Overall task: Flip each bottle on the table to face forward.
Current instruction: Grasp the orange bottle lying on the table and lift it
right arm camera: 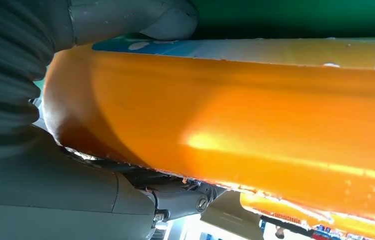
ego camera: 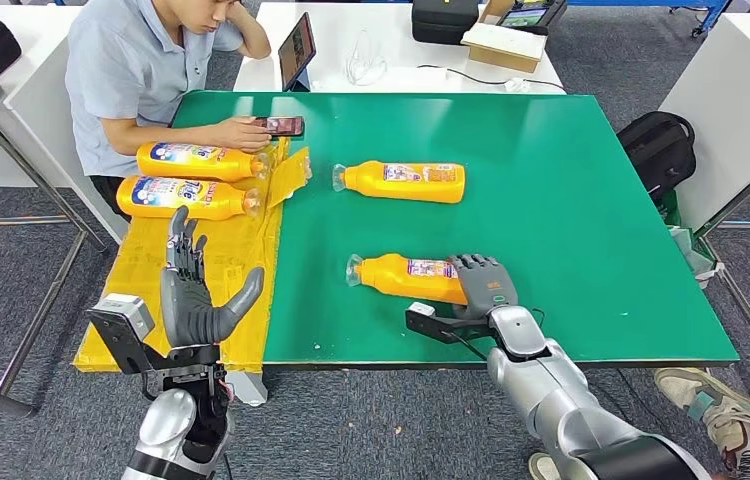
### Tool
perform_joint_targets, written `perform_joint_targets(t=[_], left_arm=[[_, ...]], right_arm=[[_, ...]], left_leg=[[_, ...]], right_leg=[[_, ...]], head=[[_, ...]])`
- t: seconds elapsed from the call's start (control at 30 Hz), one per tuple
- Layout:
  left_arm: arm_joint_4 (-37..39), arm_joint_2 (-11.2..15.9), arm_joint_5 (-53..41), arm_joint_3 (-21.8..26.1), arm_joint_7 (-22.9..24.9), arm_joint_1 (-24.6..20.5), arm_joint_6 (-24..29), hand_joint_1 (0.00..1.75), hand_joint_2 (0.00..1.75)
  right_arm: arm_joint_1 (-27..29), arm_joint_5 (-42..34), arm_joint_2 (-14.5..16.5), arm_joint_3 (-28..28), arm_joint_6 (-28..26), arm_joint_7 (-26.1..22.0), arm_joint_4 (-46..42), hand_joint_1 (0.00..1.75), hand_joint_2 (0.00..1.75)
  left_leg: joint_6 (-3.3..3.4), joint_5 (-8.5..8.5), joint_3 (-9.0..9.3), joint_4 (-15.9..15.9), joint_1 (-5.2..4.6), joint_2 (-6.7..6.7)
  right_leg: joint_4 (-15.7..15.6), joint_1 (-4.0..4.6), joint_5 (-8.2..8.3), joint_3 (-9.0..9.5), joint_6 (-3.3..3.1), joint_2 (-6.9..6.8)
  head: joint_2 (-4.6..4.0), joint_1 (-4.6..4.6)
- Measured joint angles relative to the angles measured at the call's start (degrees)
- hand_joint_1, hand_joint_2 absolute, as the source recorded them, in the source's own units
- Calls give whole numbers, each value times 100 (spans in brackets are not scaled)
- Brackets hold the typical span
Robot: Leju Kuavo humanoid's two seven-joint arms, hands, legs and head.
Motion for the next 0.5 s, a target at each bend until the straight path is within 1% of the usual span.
perform_joint_targets(t=[0.13, 0.27, 0.37, 0.43, 0.5], left_arm=[[14, 0, 0, 3, 0, -8, -1, 0, 175], [34, 0, -2, 8, -4, -21, -30, 0, 175], [67, 2, 8, 9, -22, -46, -51, 0, 175], [97, 2, 49, 10, -32, -69, -57, 0, 175], [134, -1, 144, 13, -3, -77, -78, 0, 175]], right_arm=[[-54, -63, -27, 62, 145, -10, 18, 175, 175], [-72, -382, -51, 60, 272, -282, 19, 175, 175], [-68, -942, -58, -33, 374, -751, 18, 175, 175], [-56, -1454, -54, -179, 354, -1210, 13, 175, 175], [-1, -2034, -24, -335, 224, -1753, -20, 175, 175]], left_leg=[[0, -2, -1, 0, 0, -3], [0, -2, 1, 0, 0, -3], [0, -3, 6, 0, 1, -3], [1, -5, 6, 0, 1, -2], [-1, -7, 4, 0, 1, 1]], right_leg=[[-1, 0, -3, -1, -1, -1], [-2, 0, -4, -1, -2, -1], [-5, 1, -5, -6, -2, -1], [-7, 1, -5, 0, -2, -1], [-7, 1, -1, 13, -1, 2]], head=[[0, 0], [0, 0], [0, 1], [0, 2], [0, 2]])
